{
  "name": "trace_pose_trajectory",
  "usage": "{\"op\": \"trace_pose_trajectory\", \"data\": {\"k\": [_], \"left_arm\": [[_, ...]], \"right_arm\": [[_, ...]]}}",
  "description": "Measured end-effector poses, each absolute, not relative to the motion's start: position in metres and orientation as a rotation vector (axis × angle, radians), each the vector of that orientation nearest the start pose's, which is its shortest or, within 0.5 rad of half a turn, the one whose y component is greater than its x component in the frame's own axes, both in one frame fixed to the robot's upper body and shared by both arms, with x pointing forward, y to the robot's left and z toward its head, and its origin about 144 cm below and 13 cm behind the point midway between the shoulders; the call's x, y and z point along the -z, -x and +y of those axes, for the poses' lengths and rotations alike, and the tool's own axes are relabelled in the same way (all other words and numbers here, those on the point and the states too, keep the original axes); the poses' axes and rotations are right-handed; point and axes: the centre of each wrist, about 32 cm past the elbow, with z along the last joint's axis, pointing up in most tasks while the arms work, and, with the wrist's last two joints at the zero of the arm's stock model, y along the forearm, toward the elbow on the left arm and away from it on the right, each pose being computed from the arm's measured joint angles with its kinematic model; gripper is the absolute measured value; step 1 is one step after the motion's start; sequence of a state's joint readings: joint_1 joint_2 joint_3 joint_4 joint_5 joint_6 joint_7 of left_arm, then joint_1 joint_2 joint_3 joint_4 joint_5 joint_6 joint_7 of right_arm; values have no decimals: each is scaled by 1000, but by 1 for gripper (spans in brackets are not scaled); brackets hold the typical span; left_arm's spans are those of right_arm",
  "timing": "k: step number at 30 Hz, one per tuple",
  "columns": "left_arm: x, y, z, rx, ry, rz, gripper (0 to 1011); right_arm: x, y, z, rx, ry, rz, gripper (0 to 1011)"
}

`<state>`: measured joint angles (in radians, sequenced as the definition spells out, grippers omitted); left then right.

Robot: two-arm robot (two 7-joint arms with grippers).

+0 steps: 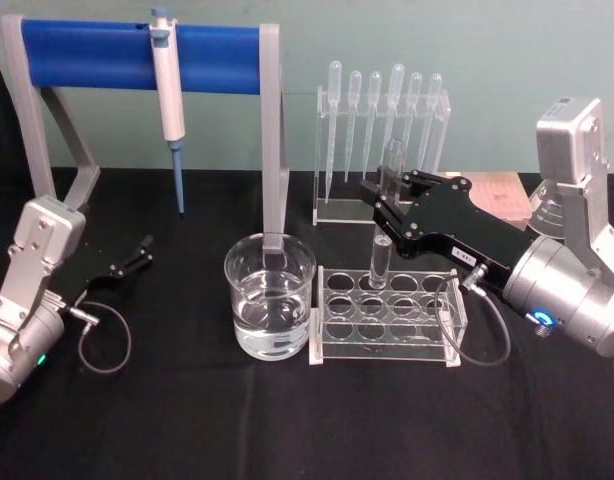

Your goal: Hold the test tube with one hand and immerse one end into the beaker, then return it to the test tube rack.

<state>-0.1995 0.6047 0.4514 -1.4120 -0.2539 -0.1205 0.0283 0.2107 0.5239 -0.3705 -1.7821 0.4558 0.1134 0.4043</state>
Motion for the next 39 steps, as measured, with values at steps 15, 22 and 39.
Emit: {"op": "trace_pose_trajectory", "data": {"k": [15, 22, 39], "left_arm": [[-1140, -489, 310, -1248, -304, -285, 1000], [-1140, -489, 310, -1248, -304, -285, 1000], [-1140, -489, 310, -1248, -304, -285, 1000]], "right_arm": [[-1250, -481, -242, 748, 23, -144, 238], [-1250, -481, -242, 748, 24, -144, 238], [-1250, -481, -242, 747, 24, -144, 238]]}}
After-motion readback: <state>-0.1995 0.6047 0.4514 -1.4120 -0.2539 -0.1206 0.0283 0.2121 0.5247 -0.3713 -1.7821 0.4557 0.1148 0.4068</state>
